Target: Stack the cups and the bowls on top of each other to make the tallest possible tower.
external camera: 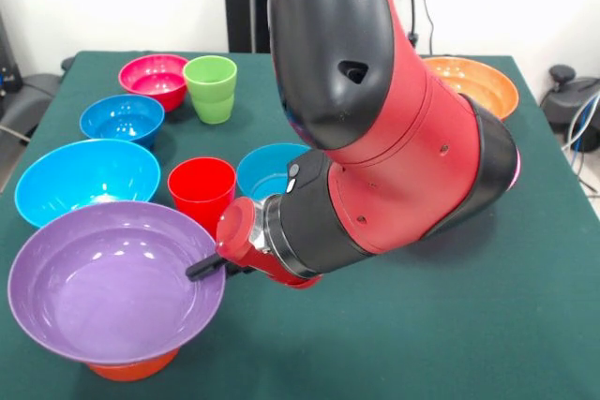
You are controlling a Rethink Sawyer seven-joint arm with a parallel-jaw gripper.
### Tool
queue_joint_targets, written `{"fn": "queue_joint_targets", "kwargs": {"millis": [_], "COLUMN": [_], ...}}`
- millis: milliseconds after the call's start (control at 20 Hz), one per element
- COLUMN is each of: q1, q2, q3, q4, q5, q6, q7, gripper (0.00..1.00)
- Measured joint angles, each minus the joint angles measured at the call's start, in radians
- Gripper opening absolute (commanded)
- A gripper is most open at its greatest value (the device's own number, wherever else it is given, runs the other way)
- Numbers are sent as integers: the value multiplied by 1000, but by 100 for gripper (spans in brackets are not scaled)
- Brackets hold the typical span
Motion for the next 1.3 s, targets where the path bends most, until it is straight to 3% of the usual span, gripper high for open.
{"fn": "queue_joint_targets", "kwargs": {"millis": [1300], "q1": [-4], "q2": [10], "q3": [-25], "q4": [-37], "q5": [1], "q6": [0], "q7": [-4], "gripper": [0]}}
